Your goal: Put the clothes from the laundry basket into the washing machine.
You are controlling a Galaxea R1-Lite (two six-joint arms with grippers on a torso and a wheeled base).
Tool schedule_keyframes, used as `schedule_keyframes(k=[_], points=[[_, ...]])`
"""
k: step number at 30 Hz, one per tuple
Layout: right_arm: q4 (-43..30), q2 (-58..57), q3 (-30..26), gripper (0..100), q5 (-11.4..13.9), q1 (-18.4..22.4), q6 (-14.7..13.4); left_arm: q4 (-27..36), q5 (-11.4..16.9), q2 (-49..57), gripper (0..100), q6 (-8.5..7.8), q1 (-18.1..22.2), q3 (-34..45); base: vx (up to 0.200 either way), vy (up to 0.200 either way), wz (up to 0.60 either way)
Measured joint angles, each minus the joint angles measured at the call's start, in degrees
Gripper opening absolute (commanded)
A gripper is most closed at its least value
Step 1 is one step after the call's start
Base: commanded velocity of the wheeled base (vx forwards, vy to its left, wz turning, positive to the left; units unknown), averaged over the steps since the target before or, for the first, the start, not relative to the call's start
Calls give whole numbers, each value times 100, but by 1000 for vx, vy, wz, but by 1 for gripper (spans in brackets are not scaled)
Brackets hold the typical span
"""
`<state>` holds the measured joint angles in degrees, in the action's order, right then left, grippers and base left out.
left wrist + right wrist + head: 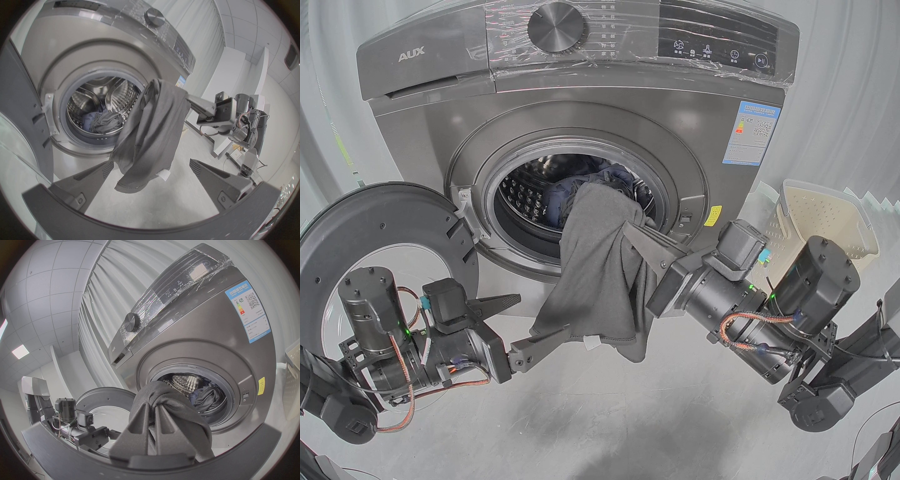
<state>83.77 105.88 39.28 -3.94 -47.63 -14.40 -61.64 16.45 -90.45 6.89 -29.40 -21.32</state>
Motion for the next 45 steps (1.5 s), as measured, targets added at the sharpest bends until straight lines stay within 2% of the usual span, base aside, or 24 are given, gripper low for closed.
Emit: schedule_keyframes(k=[10, 14, 21, 22, 30, 40, 41, 45], points=[[6, 16, -22, 0, 0, -124, 12, -101, 624, -688, 100, 41, 190, -124, 0, 0, 0], [6, 18, -22, 0, -2, -165, 15, -339, 668, -1003, 100, 50, 215, -246, 0, 0, 0], [4, 16, -41, 0, -2, -218, 26, -1167, 653, -1814, 100, 77, 207, -580, 0, 0, 0], [6, 13, -44, 0, -2, -223, 28, -1270, 644, -1910, 0, 77, 201, -622, 0, 0, 0], [-2, -28, -188, 0, -11, -179, 52, -1881, 578, -2291, 0, 83, 166, -622, 0, 0, 0], [4, 55, -216, 0, -9, -77, 96, -2570, 440, -1657, 0, 61, -85, 550, 0, 0, 0], [11, 79, -213, 100, -9, -71, 105, -2609, 430, -1566, 0, 72, -118, 641, 0, 0, 0], [77, 206, -202, 100, -11, -50, 135, -2671, 394, -1217, 0, 165, -251, 818, 0, 0, 0]])
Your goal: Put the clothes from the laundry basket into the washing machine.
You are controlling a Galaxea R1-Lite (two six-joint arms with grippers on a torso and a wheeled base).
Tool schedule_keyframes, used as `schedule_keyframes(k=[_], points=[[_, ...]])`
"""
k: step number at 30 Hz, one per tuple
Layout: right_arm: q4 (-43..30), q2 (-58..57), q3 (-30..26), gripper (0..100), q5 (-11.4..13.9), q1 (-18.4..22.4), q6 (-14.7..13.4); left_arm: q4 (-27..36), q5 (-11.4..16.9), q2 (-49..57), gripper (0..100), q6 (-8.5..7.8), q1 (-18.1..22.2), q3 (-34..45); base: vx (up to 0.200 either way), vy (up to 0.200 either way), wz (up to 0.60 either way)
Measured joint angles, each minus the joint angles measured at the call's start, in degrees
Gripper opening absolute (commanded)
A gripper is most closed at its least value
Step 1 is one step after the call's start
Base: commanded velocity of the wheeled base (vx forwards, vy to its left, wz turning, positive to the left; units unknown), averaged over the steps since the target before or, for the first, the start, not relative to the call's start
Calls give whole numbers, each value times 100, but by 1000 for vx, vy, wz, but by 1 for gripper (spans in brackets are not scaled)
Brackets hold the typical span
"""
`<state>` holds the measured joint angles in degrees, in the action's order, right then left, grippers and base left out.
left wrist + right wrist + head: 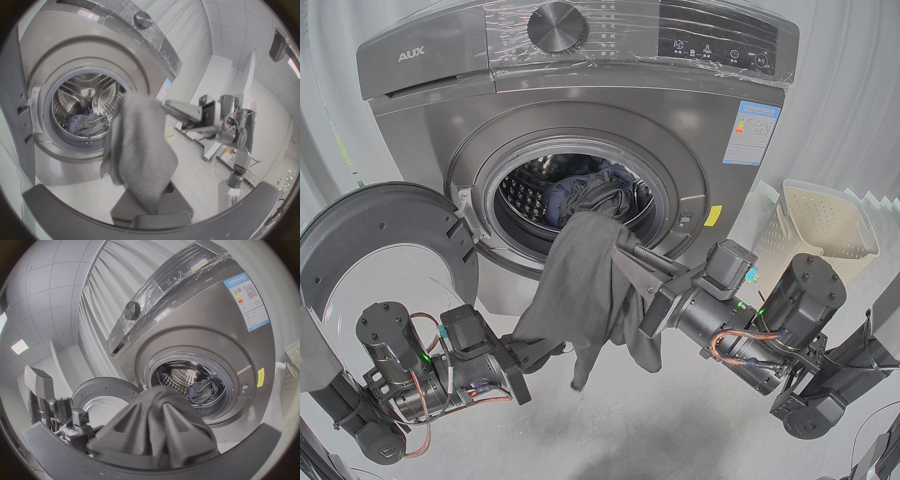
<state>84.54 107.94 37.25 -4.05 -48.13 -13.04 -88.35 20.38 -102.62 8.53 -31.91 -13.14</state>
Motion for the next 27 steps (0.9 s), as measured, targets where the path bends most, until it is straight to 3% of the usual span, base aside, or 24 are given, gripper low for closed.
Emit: schedule_keyframes(k=[7, 12, 16, 27], points=[[17, 129, -405, 100, -24, 124, 112, -12, -55, 350, 0, 205, -33, -315, 0, 0, 0], [11, 223, -892, 100, -30, 205, 172, -17, -446, 463, 0, 306, -11, -767, 0, 0, 0], [-11, 300, -1137, 100, -33, 238, 221, -17, -736, 483, 0, 340, -28, -1075, 0, 0, 0], [-13, 502, -1133, 100, -30, 290, 265, -12, -857, 540, 0, 339, -27, -1254, 0, 0, 0]])
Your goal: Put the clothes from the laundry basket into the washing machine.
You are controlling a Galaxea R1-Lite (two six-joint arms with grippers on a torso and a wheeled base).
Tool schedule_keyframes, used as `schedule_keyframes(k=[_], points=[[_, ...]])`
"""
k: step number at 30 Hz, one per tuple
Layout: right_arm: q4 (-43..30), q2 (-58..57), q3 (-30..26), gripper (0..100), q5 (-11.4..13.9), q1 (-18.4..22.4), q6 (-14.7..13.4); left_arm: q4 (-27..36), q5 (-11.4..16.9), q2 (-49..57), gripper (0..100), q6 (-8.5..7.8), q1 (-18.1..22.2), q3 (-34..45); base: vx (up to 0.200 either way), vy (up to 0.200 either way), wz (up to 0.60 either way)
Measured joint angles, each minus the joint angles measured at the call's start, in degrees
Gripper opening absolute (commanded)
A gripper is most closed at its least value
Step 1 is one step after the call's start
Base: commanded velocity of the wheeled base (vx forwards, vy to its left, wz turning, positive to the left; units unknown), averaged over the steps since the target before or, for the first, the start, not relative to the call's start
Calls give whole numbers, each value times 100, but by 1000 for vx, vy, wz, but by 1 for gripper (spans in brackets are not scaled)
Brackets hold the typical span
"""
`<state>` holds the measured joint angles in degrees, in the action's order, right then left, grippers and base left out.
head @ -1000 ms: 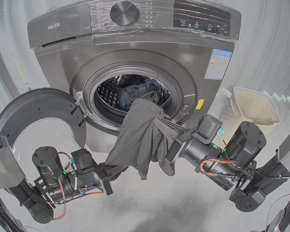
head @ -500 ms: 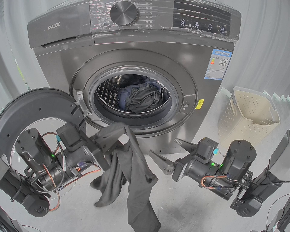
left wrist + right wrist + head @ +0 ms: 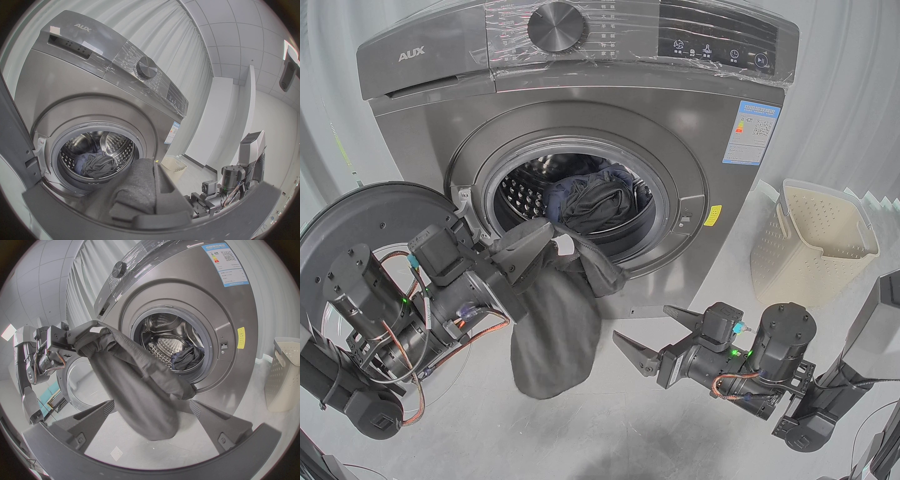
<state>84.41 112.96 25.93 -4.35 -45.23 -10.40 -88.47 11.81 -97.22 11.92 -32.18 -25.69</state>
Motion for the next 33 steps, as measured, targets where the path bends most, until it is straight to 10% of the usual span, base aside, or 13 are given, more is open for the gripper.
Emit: schedule_keyframes(k=[33], points=[[60, 1001, 1398, 100, 312, 138, 169, -10, 33, 11, 0, 9, 38, -79, 0, 0, 0]])
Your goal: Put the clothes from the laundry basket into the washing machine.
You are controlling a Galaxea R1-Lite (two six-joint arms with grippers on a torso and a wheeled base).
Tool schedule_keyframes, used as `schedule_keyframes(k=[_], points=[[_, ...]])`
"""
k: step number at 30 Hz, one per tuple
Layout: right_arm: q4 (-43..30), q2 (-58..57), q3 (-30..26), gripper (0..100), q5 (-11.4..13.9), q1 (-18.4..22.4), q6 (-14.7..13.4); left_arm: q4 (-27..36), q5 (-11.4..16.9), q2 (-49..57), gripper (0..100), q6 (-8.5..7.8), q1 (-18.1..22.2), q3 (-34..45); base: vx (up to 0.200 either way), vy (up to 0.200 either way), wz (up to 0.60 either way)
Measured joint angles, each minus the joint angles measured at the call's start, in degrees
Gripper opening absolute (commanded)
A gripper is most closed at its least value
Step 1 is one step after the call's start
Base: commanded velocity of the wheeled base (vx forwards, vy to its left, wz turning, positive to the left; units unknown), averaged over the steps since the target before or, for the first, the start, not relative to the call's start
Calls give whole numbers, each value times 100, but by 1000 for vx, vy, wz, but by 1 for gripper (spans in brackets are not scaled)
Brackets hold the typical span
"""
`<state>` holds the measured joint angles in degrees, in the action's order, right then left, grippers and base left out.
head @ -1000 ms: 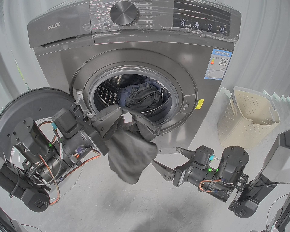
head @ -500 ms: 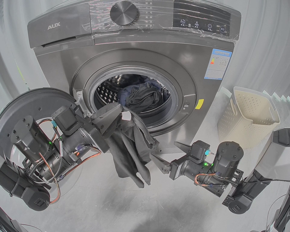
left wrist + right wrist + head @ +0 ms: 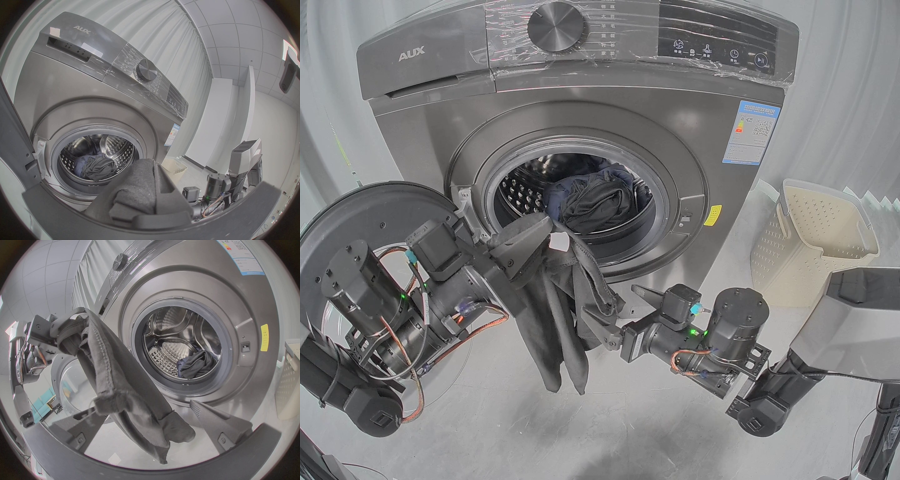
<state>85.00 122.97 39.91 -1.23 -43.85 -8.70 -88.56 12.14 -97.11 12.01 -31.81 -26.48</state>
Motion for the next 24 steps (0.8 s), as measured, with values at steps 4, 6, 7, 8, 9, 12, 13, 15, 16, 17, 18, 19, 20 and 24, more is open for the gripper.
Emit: schedule_keyframes(k=[4, 6, 7, 8, 9, 12, 13, 15, 16, 17, 18, 19, 20, 24], points=[[0, 236, 463, 100, 22, 9, 6, -1, 0, 6, 0, 0, 2, 11, 0, 0, 0], [11, 355, 683, 0, 26, 13, 9, -1, 0, 6, 0, 0, 4, 20, 0, 0, 0], [30, 416, 783, 0, 28, 17, 9, -1, 0, 6, 0, 0, 4, 22, 0, 0, 0], [67, 466, 855, 0, 30, 22, 6, -1, 0, 4, 0, 0, 4, 22, 0, 0, 0], [110, 517, 923, 0, 33, 28, 4, -1, 0, 1, 0, 2, 4, 22, 0, 0, 0], [171, 603, 1017, 0, 33, 30, -10, -1, -7, -18, 0, 6, 15, 22, 0, 0, 0], [182, 617, 1033, 0, 34, 28, -11, -1, -7, -27, 0, 6, 22, 22, 0, 0, 0], [179, 617, 1034, 0, 33, 13, -16, -1, -10, -46, 0, 6, 37, 22, 0, 0, 0], [179, 600, 1028, 0, 30, 9, -21, -1, -11, -60, 0, 6, 46, 22, 0, 0, 0], [182, 558, 1006, 0, 28, 5, -22, -1, -13, -73, 0, 9, 59, 22, 0, 0, 0], [184, 525, 986, 0, 23, 0, -24, -1, -13, -82, 0, 9, 67, 22, 0, 0, 0], [182, 468, 940, 0, 20, -2, -24, -1, -16, -95, 0, 9, 77, 20, 0, 0, 0], [178, 394, 884, 0, 12, -6, -27, 0, -18, -110, 0, 13, 83, 18, 0, 0, 0], [167, -11, 545, 0, -5, -6, -24, -1, -21, -165, 0, 55, 91, 11, 0, 0, 0]])
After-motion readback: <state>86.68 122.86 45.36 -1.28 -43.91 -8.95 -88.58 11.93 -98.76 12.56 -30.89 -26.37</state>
